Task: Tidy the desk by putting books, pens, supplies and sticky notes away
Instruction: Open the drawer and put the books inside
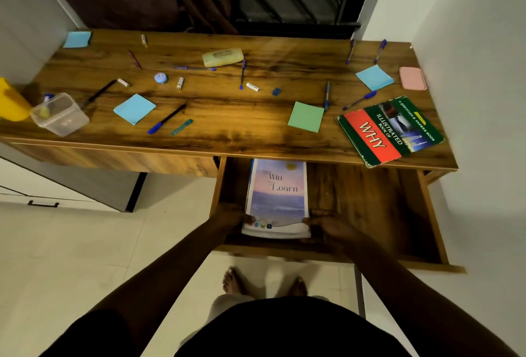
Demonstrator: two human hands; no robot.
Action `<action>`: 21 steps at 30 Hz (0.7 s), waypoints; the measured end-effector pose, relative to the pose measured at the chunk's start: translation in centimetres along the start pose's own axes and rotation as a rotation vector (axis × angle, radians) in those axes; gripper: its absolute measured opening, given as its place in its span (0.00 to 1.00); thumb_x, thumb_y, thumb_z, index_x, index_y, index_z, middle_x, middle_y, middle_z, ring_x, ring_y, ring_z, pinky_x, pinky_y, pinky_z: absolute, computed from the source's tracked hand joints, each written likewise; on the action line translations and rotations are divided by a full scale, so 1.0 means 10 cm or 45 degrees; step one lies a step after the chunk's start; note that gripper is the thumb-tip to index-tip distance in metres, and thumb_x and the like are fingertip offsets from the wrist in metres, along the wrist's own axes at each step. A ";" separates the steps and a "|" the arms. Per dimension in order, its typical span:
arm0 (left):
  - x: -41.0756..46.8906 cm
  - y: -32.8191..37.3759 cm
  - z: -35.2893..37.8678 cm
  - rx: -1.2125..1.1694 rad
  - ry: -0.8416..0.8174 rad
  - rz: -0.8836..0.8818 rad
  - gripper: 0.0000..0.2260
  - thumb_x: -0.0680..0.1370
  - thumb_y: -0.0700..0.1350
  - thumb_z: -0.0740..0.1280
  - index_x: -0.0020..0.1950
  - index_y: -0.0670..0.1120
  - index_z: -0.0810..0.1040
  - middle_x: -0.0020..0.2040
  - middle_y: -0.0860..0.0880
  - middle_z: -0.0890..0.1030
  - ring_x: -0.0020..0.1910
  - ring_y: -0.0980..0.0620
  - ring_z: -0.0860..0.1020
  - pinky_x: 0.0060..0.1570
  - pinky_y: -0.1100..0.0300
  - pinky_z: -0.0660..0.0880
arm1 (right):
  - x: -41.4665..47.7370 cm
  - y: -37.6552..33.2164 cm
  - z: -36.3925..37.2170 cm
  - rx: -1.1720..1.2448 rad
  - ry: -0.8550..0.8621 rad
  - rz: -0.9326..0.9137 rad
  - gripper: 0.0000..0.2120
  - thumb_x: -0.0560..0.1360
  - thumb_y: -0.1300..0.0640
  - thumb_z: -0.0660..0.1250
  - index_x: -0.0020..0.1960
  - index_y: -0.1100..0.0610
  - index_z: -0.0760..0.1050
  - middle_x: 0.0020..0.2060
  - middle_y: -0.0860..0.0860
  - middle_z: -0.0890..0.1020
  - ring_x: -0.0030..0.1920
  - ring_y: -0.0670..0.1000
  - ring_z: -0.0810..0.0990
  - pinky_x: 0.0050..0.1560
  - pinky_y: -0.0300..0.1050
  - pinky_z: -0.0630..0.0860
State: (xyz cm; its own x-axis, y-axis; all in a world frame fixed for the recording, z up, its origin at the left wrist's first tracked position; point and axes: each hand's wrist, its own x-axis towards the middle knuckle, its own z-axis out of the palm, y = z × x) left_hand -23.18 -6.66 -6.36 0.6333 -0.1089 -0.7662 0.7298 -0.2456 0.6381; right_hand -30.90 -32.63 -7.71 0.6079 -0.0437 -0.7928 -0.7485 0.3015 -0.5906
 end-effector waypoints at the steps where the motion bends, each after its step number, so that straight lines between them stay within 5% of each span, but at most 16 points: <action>1: 0.06 -0.02 0.02 0.003 0.024 -0.001 0.16 0.70 0.31 0.77 0.56 0.34 0.80 0.49 0.43 0.84 0.48 0.43 0.83 0.35 0.57 0.81 | 0.03 -0.01 0.02 -0.032 0.012 -0.014 0.17 0.78 0.65 0.71 0.66 0.62 0.76 0.61 0.61 0.83 0.57 0.62 0.85 0.43 0.52 0.86; 7: 0.41 -0.16 0.08 0.069 0.093 -0.006 0.16 0.70 0.30 0.77 0.57 0.34 0.81 0.56 0.38 0.83 0.50 0.40 0.83 0.48 0.46 0.82 | 0.24 0.01 0.06 -0.043 0.134 0.005 0.15 0.78 0.64 0.71 0.64 0.65 0.78 0.60 0.62 0.82 0.56 0.64 0.85 0.55 0.62 0.83; 12: 0.60 -0.23 0.13 0.248 0.153 0.080 0.17 0.71 0.34 0.78 0.59 0.37 0.81 0.57 0.41 0.83 0.55 0.41 0.82 0.44 0.54 0.80 | 0.36 0.03 0.11 0.020 0.202 -0.007 0.16 0.78 0.63 0.71 0.64 0.65 0.76 0.60 0.62 0.80 0.54 0.64 0.83 0.36 0.52 0.85; 15: 0.69 -0.25 0.11 0.407 0.205 0.140 0.19 0.69 0.37 0.80 0.58 0.39 0.82 0.56 0.40 0.84 0.53 0.42 0.83 0.51 0.49 0.82 | 0.43 0.05 0.12 -0.081 0.288 0.033 0.16 0.78 0.61 0.72 0.64 0.60 0.76 0.59 0.59 0.79 0.53 0.62 0.82 0.35 0.51 0.84; 21: 0.76 -0.24 0.06 0.676 0.270 0.196 0.18 0.66 0.43 0.82 0.53 0.42 0.85 0.51 0.46 0.85 0.46 0.48 0.83 0.42 0.57 0.80 | 0.57 0.13 0.09 -0.201 0.356 0.021 0.14 0.77 0.58 0.74 0.59 0.59 0.77 0.51 0.55 0.81 0.44 0.56 0.83 0.28 0.41 0.79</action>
State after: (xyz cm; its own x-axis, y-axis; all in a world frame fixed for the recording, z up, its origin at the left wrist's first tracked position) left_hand -20.23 -7.48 -13.79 0.7993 -0.0004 -0.6010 0.4310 -0.6966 0.5736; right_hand -28.17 -31.63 -12.80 0.5154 -0.3065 -0.8003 -0.8028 0.1540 -0.5760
